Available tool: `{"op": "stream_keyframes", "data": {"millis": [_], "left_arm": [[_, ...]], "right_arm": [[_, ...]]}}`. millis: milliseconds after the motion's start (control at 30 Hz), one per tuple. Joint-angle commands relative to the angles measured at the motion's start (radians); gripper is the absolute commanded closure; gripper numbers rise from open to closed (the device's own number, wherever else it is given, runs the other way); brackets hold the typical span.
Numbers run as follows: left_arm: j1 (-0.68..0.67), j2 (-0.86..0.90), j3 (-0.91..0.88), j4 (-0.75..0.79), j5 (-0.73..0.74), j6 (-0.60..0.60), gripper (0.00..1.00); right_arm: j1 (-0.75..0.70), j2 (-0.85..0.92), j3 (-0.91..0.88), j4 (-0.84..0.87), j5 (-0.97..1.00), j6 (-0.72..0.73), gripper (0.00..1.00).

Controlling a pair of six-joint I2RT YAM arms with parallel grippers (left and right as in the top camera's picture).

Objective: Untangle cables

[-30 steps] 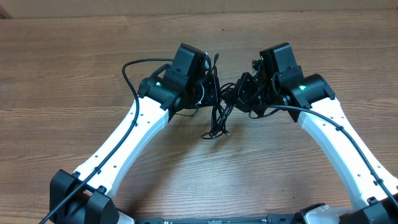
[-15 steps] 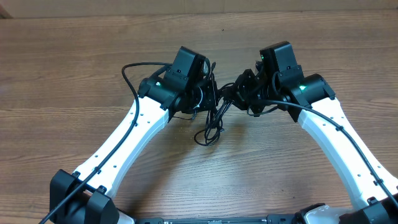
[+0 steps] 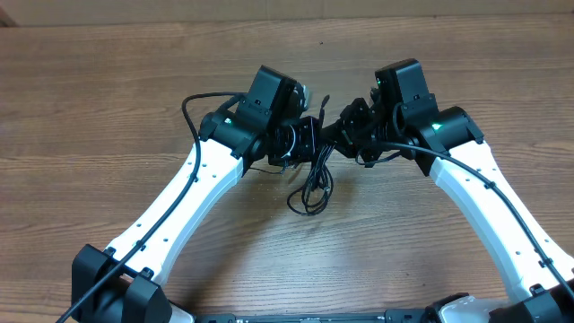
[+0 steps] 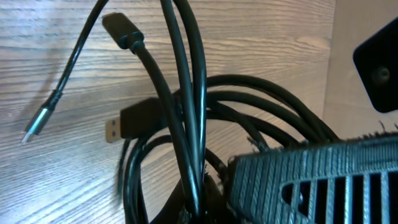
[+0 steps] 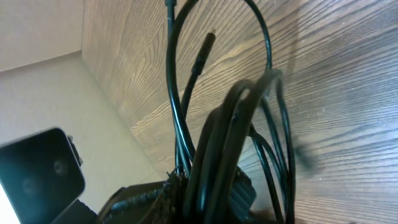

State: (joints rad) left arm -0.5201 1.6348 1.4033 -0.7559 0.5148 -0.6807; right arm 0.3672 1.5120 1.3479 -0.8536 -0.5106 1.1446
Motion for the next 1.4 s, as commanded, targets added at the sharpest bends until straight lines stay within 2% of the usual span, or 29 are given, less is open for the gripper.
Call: {"op": "stream_keyframes", "data": {"millis": [0, 100, 167, 300, 367, 433, 500, 533, 600, 733, 900, 1100, 1233, 1367], "left_arm": [[-0.004, 0.013, 0.006, 0.001, 0.095, 0.034, 0.95], [-0.004, 0.013, 0.006, 0.0, 0.114, 0.061, 0.95], [-0.004, 0.013, 0.006, 0.0, 0.115, 0.061, 0.96], [-0.004, 0.013, 0.006, 0.0, 0.14, 0.066, 0.95], [-0.004, 0.013, 0.006, 0.001, 0.161, 0.076, 0.96], [-0.004, 0.013, 0.006, 0.0, 0.164, 0.077, 0.95], [-0.001, 0.013, 0.006, 0.003, 0.163, 0.086, 0.96], [0.005, 0.013, 0.006, 0.004, 0.163, 0.091, 0.96], [0.021, 0.013, 0.006, 0.004, 0.163, 0.091, 0.96], [0.071, 0.013, 0.006, 0.004, 0.171, 0.091, 0.95], [0.114, 0.013, 0.006, 0.005, 0.193, 0.091, 0.96], [0.116, 0.013, 0.006, 0.008, 0.195, 0.09, 0.96], [0.121, 0.013, 0.006, 0.009, 0.219, 0.089, 0.96], [0.142, 0.013, 0.006, 0.009, 0.235, 0.075, 0.96]], "right_arm": [[-0.004, -0.004, 0.0, 0.012, 0.024, 0.008, 0.92], [-0.004, -0.004, 0.0, 0.012, 0.031, 0.008, 0.92], [-0.004, -0.004, 0.0, 0.011, 0.037, 0.008, 0.83], [-0.004, -0.004, 0.0, 0.01, 0.055, 0.007, 0.53], [-0.004, -0.004, 0.0, 0.003, 0.078, 0.004, 0.43], [-0.004, -0.004, 0.0, -0.001, 0.107, -0.002, 0.27], [-0.004, -0.004, 0.0, -0.005, 0.154, -0.052, 0.16], [-0.008, -0.005, 0.0, -0.016, 0.184, -0.085, 0.06], [-0.026, -0.005, 0.002, -0.056, 0.232, -0.124, 0.0], [-0.126, -0.022, 0.002, -0.164, 0.278, -0.147, 0.0], [-0.282, -0.06, 0.002, -0.264, 0.268, -0.313, 0.0], [-0.293, -0.062, -0.003, -0.323, 0.041, -0.696, 0.0], [-0.283, -0.062, -0.032, -0.308, -0.163, -1.03, 0.13], [-0.296, -0.062, -0.121, -0.259, -0.387, -1.249, 0.12]]}}
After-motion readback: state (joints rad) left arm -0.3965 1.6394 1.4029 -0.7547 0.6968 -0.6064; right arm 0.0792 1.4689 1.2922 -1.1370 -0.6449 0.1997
